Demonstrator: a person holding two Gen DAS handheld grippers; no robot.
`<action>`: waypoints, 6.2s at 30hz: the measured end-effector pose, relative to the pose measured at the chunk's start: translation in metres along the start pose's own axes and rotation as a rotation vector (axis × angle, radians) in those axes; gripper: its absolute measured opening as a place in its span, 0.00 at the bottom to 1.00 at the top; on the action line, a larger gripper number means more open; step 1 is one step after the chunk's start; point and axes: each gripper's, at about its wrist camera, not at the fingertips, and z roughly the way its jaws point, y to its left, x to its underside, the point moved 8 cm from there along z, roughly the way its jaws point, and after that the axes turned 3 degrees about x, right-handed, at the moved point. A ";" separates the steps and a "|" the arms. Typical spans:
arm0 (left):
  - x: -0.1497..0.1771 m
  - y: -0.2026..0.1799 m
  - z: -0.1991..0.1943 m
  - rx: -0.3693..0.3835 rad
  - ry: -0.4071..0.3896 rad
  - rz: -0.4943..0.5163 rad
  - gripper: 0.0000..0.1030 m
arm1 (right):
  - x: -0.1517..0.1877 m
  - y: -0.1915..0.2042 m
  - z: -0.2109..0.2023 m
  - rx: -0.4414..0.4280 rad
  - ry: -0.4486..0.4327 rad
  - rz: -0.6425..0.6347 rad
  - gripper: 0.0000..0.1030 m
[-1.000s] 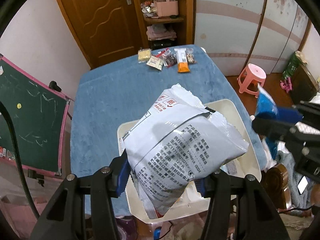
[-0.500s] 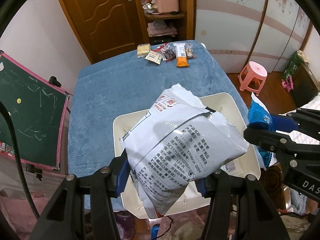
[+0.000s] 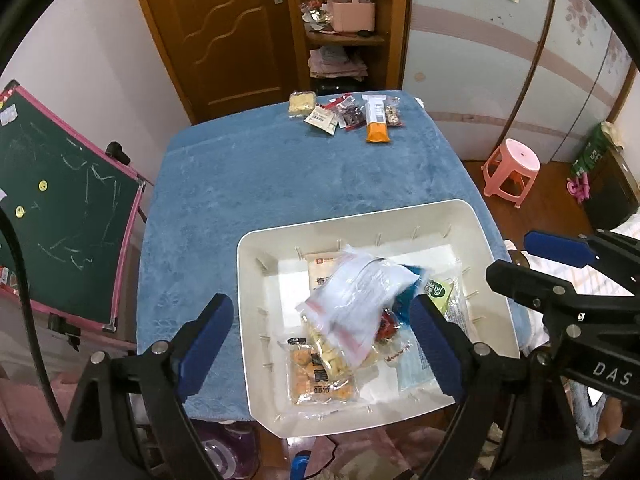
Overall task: Organize snacks
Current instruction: 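Carry the white bag with the left tool while the right tool carries the blue wrapper into the tray, then open both tools over the tray and lift them back toward the table, then grasp the red-striped packet with the left tool while the right tool grasps the orange-and-white bar, then carry the red-striped packet with the left tool while the right tool carries the orange bar into the tray, then open both tools over the tray and move them back toward the table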
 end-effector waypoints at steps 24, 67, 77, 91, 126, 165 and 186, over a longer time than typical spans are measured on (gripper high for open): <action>0.004 0.013 0.011 -0.011 0.033 -0.002 0.86 | 0.000 0.008 0.020 -0.022 0.045 0.023 0.52; -0.323 0.045 0.167 0.004 -0.018 0.231 0.86 | -0.271 -0.133 0.121 0.155 -0.072 0.200 0.52; -0.297 0.034 0.324 0.065 0.211 0.275 0.86 | -0.261 -0.166 0.264 0.153 0.114 0.302 0.52; -0.289 0.025 0.400 0.183 0.331 0.177 0.86 | -0.221 -0.160 0.343 0.127 0.260 0.366 0.51; -0.217 0.027 0.162 0.329 0.076 0.137 0.09 | -0.193 -0.083 0.139 -0.093 0.004 0.245 0.39; -0.001 0.008 0.034 0.036 0.040 0.030 0.91 | 0.012 -0.009 0.037 -0.034 0.107 0.089 0.50; -0.008 -0.014 0.040 0.034 0.059 0.066 0.91 | 0.015 -0.032 0.045 -0.041 0.124 0.141 0.53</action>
